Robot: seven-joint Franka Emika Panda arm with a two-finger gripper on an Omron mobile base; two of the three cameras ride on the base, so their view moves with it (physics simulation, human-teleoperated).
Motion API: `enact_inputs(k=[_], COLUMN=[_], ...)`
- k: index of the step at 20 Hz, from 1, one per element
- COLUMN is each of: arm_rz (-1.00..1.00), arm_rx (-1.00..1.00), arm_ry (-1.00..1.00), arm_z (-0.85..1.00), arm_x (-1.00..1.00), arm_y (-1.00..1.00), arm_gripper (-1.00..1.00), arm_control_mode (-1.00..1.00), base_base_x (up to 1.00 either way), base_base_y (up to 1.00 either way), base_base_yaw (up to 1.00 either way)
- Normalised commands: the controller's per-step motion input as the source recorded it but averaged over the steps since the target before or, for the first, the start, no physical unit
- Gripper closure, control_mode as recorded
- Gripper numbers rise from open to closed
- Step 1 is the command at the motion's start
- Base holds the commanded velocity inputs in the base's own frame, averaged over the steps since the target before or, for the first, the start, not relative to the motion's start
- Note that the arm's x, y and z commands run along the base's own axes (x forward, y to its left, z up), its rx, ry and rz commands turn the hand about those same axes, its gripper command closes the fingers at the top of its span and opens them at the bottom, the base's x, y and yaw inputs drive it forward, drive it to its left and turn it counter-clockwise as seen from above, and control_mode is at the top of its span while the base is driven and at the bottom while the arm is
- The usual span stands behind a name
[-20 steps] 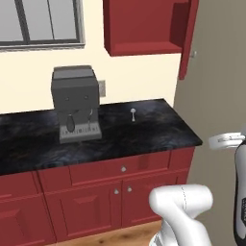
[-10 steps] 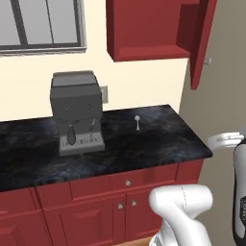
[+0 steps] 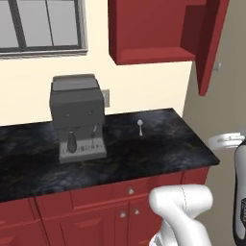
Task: Close all open cabinet doors.
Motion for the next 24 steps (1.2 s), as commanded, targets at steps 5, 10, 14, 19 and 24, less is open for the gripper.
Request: enact_inputs(k=[5,10,14,19,24], arm_rz=[0.0,0.0,0.0,0.0,0.0], arm_rx=[0.0,0.0,0.0,0.0,0.0], arm_ry=[0.0,0.0,0.0,0.0,0.0], arm_z=[0.0,0.0,0.0,0.0,0.0], arm_x=[0.0,0.0,0.0,0.0,0.0], arm_y=[0.0,0.0,0.0,0.0,0.0], arm_gripper=[-1.0,-1.0,-1.0,-1.0,-1.0], arm_control_mode=[1.0,1.0,1.0,1.0,-1.0], base_base_x=[0.78,0.56,0.09,0.0,0.0], base_base_y=[0.11,0.06,0.0,0.0,0.0], base_base_yaw=[-0.01,-0.01,0.0,0.0,0.0])
